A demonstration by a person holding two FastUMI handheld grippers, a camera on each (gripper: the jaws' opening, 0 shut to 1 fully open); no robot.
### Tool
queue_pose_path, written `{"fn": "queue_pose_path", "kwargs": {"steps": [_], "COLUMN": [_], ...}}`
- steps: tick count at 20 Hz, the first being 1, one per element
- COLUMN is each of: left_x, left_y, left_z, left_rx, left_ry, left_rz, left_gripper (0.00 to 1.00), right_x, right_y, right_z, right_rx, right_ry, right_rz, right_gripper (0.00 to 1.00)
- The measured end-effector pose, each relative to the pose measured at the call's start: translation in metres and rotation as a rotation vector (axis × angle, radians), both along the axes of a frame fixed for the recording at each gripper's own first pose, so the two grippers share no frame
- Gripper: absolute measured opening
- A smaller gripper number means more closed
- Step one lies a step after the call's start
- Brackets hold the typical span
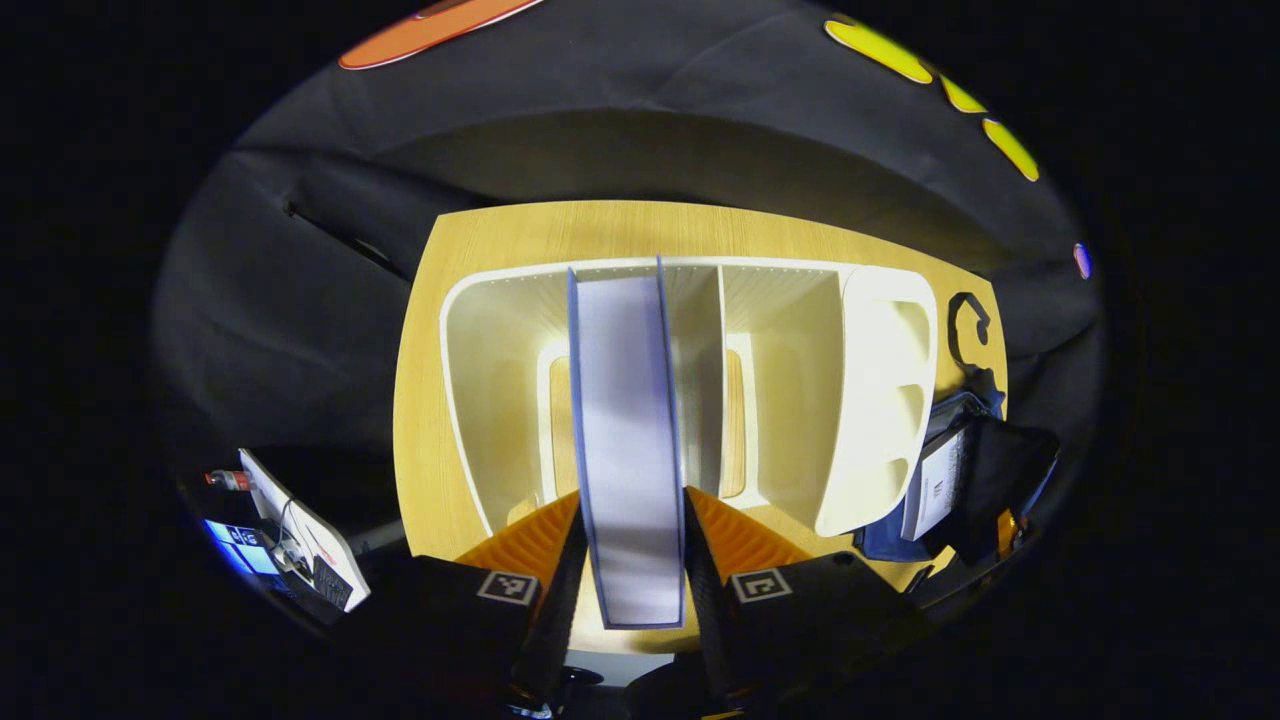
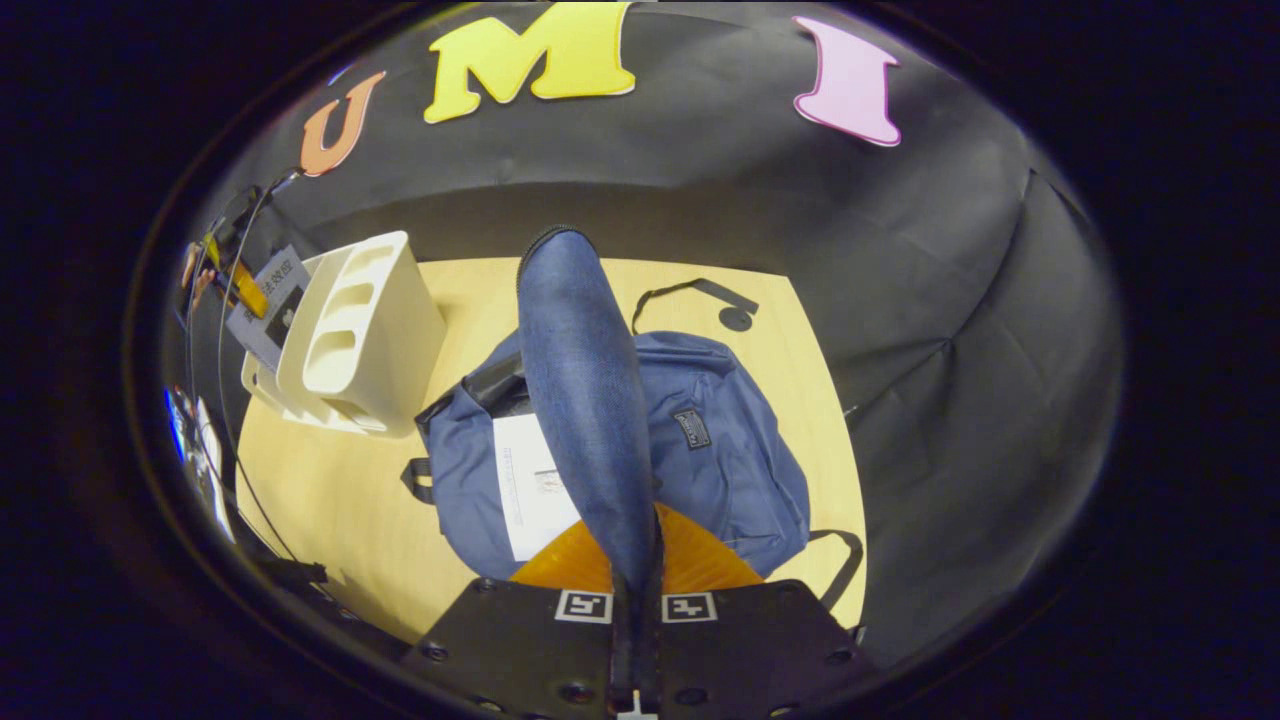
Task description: Open the schoolbag, grab two books from the bookshelf and put them into the schoolbag.
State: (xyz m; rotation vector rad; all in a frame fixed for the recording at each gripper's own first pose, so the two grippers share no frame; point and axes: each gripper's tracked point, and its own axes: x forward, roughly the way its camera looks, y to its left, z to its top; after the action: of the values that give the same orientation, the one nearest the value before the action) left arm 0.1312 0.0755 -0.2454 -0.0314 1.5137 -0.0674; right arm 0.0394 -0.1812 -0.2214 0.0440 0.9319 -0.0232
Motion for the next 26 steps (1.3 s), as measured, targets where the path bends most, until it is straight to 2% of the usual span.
{"fn": "queue_pose_path", "kwargs": {"steps": [1,2,3,4,6,7,9,10,15,18,22,23,25,26], "left_x": [-0.003,-0.005,-0.006,-0.009,-0.015,-0.018,-0.031,-0.038,-0.084,-0.108,-0.139,-0.146,-0.154,-0.159], "left_y": [-0.002,-0.001,0.0,-0.001,0.001,0.003,0.008,0.011,0.018,0.012,0.003,-0.002,-0.014,-0.019], "left_z": [0.0,0.001,0.001,0.003,0.011,0.018,0.035,0.043,0.097,0.126,0.146,0.149,0.153,0.154], "left_rx": [-0.006,-0.005,-0.007,-0.013,-0.026,-0.034,-0.05,-0.056,-0.126,-0.213,-0.303,-0.345,-0.445,-0.497], "left_ry": [0.012,0.021,0.018,0.018,0.001,-0.011,-0.03,-0.037,-0.08,-0.096,-0.133,-0.14,-0.153,-0.155], "left_rz": [0.004,0.016,0.033,0.052,0.072,0.079,0.083,0.092,0.137,0.195,0.222,0.218,0.256,0.28], "left_gripper": [0.55,0.49,0.48,0.43,0.41,0.43,0.39,0.42,0.38,0.38,0.38,0.38,0.41,0.38], "right_x": [0.0,-0.001,0.0,-0.001,-0.003,-0.003,-0.004,-0.004,-0.005,-0.007,-0.007,-0.006,-0.007,-0.008], "right_y": [-0.001,-0.001,-0.001,-0.001,0.0,0.0,-0.001,-0.001,-0.001,0.001,0.002,0.002,0.006,0.007], "right_z": [0.0,0.0,0.001,0.001,0.0,0.001,0.0,0.0,0.0,-0.001,0.0,0.0,0.0,-0.001], "right_rx": [0.0,0.001,0.0,0.003,0.013,0.015,0.016,0.018,0.031,0.035,0.029,0.027,0.036,0.037], "right_ry": [-0.004,-0.007,-0.012,-0.014,-0.019,-0.022,-0.027,-0.03,-0.041,-0.041,-0.04,-0.039,-0.036,-0.035], "right_rz": [0.002,0.003,0.004,0.007,0.013,0.017,0.026,0.031,0.042,0.05,0.059,0.061,0.064,0.064], "right_gripper": [0.03,0.03,0.03,0.03,0.03,0.04,0.03,0.03,0.03,0.03,0.03,0.0,0.03,0.04]}}
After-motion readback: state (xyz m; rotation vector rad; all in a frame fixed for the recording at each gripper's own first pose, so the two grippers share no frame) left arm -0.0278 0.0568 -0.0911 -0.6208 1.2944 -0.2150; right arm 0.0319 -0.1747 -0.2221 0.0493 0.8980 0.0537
